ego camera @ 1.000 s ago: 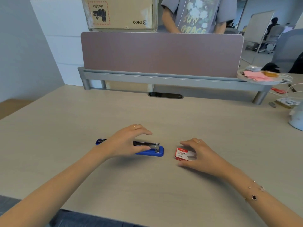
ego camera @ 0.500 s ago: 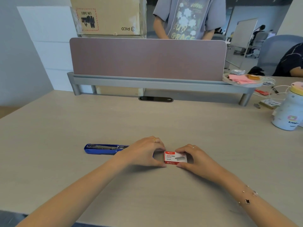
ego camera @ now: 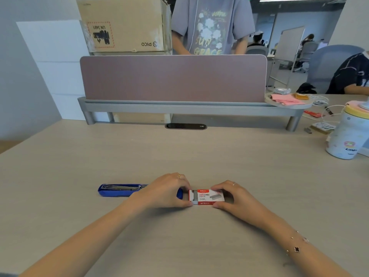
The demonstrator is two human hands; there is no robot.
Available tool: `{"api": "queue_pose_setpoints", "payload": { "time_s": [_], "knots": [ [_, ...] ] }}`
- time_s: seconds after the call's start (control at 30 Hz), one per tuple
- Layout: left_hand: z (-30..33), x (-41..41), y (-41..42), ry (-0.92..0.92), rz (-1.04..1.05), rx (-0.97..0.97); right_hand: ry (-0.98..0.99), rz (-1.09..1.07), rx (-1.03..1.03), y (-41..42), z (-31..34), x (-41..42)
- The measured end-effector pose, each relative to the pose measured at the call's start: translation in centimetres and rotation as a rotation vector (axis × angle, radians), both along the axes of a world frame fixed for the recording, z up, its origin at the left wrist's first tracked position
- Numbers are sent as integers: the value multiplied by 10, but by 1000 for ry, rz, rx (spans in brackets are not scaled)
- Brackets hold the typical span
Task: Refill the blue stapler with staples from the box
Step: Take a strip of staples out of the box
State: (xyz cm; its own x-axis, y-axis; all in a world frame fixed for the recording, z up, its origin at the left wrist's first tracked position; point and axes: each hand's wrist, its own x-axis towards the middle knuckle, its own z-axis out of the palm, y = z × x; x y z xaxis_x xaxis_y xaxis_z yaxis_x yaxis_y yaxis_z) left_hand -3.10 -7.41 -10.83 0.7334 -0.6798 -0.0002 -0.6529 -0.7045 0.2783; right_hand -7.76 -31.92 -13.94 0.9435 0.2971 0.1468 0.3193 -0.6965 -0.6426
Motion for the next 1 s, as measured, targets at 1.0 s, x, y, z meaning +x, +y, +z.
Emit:
{"api": "queue_pose_setpoints", "payload": {
  "time_s": [1.0],
  "knots": [
    [7,7,-6,51,1,-83,-26,-40,152,-5,-13,-1]
  ]
}}
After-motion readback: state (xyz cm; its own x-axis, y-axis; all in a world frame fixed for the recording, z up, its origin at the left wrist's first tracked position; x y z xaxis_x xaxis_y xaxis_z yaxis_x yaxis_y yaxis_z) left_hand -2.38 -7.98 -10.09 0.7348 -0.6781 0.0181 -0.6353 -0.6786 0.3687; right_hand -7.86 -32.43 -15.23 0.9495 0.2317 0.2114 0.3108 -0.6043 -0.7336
